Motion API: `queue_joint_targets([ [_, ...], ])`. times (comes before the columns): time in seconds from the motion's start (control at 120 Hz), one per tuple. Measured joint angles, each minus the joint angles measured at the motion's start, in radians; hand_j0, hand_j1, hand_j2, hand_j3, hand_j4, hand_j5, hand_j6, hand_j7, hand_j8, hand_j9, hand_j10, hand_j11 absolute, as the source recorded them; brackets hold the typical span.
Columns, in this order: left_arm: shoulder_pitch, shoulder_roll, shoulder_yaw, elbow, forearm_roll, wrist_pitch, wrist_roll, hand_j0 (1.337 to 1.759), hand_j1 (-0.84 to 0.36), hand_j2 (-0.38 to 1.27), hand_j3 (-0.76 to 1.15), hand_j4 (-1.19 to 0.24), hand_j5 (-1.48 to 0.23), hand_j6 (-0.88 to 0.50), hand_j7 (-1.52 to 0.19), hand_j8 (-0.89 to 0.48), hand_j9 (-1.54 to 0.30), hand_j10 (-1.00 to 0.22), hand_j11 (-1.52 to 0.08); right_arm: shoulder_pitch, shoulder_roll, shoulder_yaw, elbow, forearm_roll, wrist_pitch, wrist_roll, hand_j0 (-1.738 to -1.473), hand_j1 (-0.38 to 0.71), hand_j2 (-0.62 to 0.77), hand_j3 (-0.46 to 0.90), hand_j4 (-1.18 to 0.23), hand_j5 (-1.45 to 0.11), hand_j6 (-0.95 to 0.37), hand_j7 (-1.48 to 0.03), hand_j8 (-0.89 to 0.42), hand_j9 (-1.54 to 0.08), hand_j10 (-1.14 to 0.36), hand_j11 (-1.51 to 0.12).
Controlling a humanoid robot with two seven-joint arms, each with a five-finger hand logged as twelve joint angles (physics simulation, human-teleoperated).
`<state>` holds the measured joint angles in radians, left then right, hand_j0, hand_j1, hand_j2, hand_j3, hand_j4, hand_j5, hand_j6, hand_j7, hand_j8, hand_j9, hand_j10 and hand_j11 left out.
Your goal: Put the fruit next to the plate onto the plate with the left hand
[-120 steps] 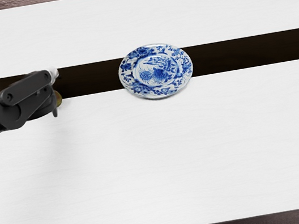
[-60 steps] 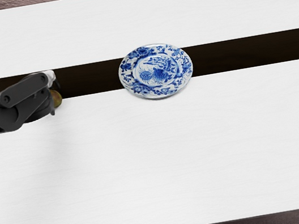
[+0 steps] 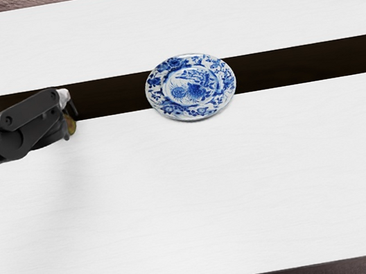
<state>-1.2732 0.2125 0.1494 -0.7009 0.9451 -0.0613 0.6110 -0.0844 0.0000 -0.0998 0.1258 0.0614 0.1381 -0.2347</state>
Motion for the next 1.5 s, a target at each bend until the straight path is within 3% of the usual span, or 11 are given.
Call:
queue_joint_targets([
  [0.325, 0.004, -0.009, 0.006, 0.0, 0.011, -0.006, 0.001, 1.65, -0.25, 0.1, 0.0, -0.59, -0.7, -0.46, -0.73, -0.45, -0.75, -0.56, -0.75, 0.0, 0.0, 0.0, 0.0, 0.0, 0.0, 0.0, -1.658, -0.35, 0.0, 0.0, 0.0, 0.0, 0.0, 0.0, 0.0, 0.0, 0.0, 0.0],
  [0.358, 0.008, -0.009, 0.007, 0.0, 0.01, -0.004, 0.001, 1.652, -0.27, 0.18, 0.0, -0.61, -0.69, -0.47, -0.73, -0.45, -0.75, -0.57, -0.75, 0.0, 0.0, 0.0, 0.0, 0.0, 0.0, 0.0, -1.658, -0.35, 0.0, 0.0, 0.0, 0.0, 0.0, 0.0, 0.0, 0.0, 0.0, 0.0],
  [0.408, 0.009, -0.007, 0.007, 0.0, 0.008, -0.004, 0.0, 1.651, -0.24, 0.14, 0.0, -0.61, -0.7, -0.46, -0.74, -0.45, -0.77, -0.58, -0.77, 0.0, 0.0, 0.0, 0.0, 0.0, 0.0, 0.0, -1.658, -0.35, 0.0, 0.0, 0.0, 0.0, 0.0, 0.0, 0.0, 0.0, 0.0, 0.0],
  [0.608, 0.008, -0.009, 0.009, -0.001, 0.001, -0.008, 0.0, 1.654, -0.29, 0.24, 0.0, -0.65, -0.8, -0.5, -0.7, -0.42, -0.84, -0.59, -0.84, 0.0, 0.0, 0.0, 0.0, 0.0, 0.0, 0.0, -1.658, -0.35, 0.0, 0.0, 0.0, 0.0, 0.0, 0.0, 0.0, 0.0, 0.0, 0.0],
  [0.817, -0.005, -0.01, 0.0, -0.007, -0.007, -0.035, 0.0, 1.655, -0.32, 0.32, 0.0, -0.68, -0.9, -0.43, -0.85, -0.38, -0.91, -0.56, -0.9, 0.0, 0.0, 0.0, 0.0, 0.0, 0.0, 0.0, -1.658, -0.35, 0.0, 0.0, 0.0, 0.0, 0.0, 0.0, 0.0, 0.0, 0.0, 0.0],
  [1.008, -0.068, -0.01, -0.01, -0.013, -0.039, -0.072, -0.001, 1.651, -0.25, 0.2, 0.0, -0.69, -0.92, -0.43, -0.91, -0.39, -0.94, -0.6, -0.94, 0.0, 0.0, 0.0, 0.0, 0.0, 0.0, 0.0, -1.658, -0.35, 0.0, 0.0, 0.0, 0.0, 0.0, 0.0, 0.0, 0.0, 0.0, 0.0],
  [1.308, -0.153, -0.048, -0.025, -0.036, -0.075, -0.14, 0.0, 1.654, -0.26, 0.41, 0.0, -0.7, -0.93, -0.48, -0.92, -0.46, -0.94, -0.69, -0.94, 0.0, 0.0, 0.0, 0.0, 0.0, 0.0, 0.0, -1.658, -0.35, 0.0, 0.0, 0.0, 0.0, 0.0, 0.0, 0.0, 0.0, 0.0, 0.0],
  [1.5, -0.188, -0.099, -0.049, -0.037, -0.077, -0.149, 0.0, 1.655, -0.26, 0.4, 0.0, -0.7, -0.92, -0.49, -0.93, -0.47, -0.93, -0.69, -0.93, 0.0, 0.0, 0.0, 0.0, 0.0, 0.0, 0.0, -1.658, -0.35, 0.0, 0.0, 0.0, 0.0, 0.0, 0.0, 0.0, 0.0, 0.0, 0.0],
])
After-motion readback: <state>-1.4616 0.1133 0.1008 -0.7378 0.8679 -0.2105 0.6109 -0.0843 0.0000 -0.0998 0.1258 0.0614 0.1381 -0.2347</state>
